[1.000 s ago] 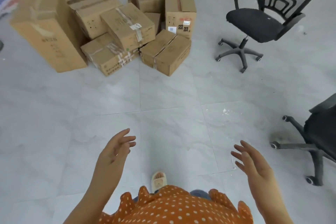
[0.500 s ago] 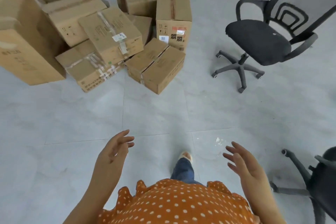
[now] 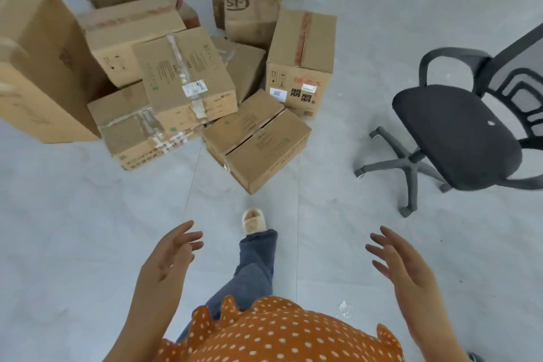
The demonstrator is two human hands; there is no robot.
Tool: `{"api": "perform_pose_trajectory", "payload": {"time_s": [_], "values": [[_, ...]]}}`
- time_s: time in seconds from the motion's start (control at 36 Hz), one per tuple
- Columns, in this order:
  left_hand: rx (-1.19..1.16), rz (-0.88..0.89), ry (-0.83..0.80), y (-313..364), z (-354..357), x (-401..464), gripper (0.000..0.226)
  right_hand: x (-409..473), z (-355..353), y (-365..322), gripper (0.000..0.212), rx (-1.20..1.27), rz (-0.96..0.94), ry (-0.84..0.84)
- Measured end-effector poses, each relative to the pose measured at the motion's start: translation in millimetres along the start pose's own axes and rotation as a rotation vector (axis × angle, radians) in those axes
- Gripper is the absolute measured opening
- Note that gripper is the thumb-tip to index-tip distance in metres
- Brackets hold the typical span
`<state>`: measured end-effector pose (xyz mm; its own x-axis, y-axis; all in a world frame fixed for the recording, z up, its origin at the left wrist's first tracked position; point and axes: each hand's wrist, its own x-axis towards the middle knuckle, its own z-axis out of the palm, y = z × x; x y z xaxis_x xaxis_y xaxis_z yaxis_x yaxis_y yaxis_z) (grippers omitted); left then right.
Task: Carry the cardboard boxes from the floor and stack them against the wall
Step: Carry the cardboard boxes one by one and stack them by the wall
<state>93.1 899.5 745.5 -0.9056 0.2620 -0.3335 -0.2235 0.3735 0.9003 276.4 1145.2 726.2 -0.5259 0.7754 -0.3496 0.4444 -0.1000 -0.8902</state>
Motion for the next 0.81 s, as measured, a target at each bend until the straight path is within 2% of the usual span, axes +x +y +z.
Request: {"api": "perform_pose_trajectory", "payload": {"time_s": [0.03, 0.11, 0.31, 0.44, 0.53, 0.56, 0.61, 0.67, 0.75, 0.81], "values": [[0.006, 0.002, 0.005, 7.5, 7.7, 16.9, 0.041, 19.8, 2.0, -7.5, 0.022, 0.002, -0.005, 0.010], [0.004, 0.025, 0.019, 33.6, 30.7, 74.1, 0.023, 81.6, 9.6, -34.8, 0.025, 0.004, -0.020, 0.029], [-0.049, 0.031, 0.083, 108.1, 68.3, 203.8, 0.027, 213.0, 26.9, -119.7, 0.045, 0.032, -0.103, 0.040], [-0.059, -0.034, 0.132, 128.1, 95.7, 256.5, 0.026, 308.0, 36.2, -151.7, 0.031, -0.025, -0.091, -0.044], [-0.062, -0.116, 0.190, 129.7, 113.1, 280.8, 0.027, 364.1, 39.7, -160.8, 0.032, -0.088, -0.054, -0.180], [-0.061, -0.146, 0.214, 129.2, 119.1, 290.4, 0.028, 383.7, 43.0, -164.4, 0.041, -0.121, -0.051, -0.239], [-0.050, -0.199, 0.255, 128.8, 133.2, 309.0, 0.031, 423.7, 47.9, -171.1, 0.073, -0.183, -0.055, -0.333], [-0.040, -0.263, 0.296, 124.2, 148.4, 324.4, 0.030, 466.5, 51.6, -174.9, 0.086, -0.244, -0.028, -0.437], [-0.064, -0.363, 0.336, 118.3, 173.4, 347.9, 0.029, 530.9, 68.2, -189.5, 0.083, -0.367, -0.006, -0.603], [-0.085, -0.429, 0.338, 106.4, 189.2, 365.4, 0.027, 574.3, 84.0, -191.7, 0.066, -0.432, 0.004, -0.639]]}}
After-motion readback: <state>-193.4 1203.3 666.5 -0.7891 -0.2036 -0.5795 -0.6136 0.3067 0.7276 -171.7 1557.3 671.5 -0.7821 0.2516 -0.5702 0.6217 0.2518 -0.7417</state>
